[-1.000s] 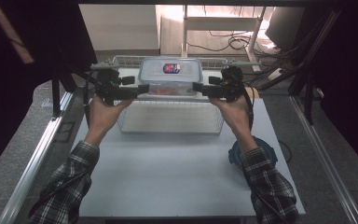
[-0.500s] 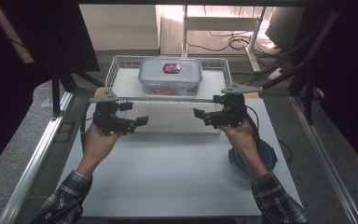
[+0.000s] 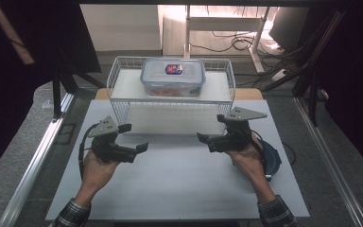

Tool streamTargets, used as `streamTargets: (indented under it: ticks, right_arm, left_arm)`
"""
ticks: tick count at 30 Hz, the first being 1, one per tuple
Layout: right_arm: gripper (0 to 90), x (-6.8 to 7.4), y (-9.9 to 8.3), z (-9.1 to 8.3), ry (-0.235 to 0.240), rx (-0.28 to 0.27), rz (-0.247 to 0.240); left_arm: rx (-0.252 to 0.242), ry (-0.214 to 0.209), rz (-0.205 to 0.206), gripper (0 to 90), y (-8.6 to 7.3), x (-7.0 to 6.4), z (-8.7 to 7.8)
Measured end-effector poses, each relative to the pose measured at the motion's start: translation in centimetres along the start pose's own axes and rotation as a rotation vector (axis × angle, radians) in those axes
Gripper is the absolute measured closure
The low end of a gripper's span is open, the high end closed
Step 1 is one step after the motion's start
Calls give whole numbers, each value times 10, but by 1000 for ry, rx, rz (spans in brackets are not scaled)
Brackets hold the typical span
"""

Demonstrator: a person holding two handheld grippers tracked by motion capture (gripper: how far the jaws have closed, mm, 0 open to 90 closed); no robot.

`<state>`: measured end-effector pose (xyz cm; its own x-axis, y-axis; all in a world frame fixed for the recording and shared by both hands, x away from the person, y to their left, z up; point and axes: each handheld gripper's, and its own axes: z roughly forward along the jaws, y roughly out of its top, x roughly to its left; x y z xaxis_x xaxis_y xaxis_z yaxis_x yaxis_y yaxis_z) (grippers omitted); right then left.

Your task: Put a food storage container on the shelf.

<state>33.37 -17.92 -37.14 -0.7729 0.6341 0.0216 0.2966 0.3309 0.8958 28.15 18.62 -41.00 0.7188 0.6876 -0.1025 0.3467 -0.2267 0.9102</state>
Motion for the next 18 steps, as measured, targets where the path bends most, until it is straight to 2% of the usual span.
streamTargets:
  ticks: [4, 7, 10, 15, 18]
  right_arm:
    - [14, 5, -11, -4, -13, 22, -35]
    - [10, 8, -19, -9, -12, 24, -45]
    - [8, 10, -28, -12, -8, 23, -44]
    - [13, 14, -42, -14, 8, 42, -44]
    - [16, 17, -52, -13, 16, 54, -25]
  left_arm:
    - [4, 5, 21, 51, -10, -9, -2]
    - [1, -7, 19, 49, -18, -14, -3]
    - [-3, -19, 11, 47, -27, -16, -2]
    - [28, -16, -2, 34, -40, -17, -1]
    - [33, -10, -7, 33, -49, -18, -1]
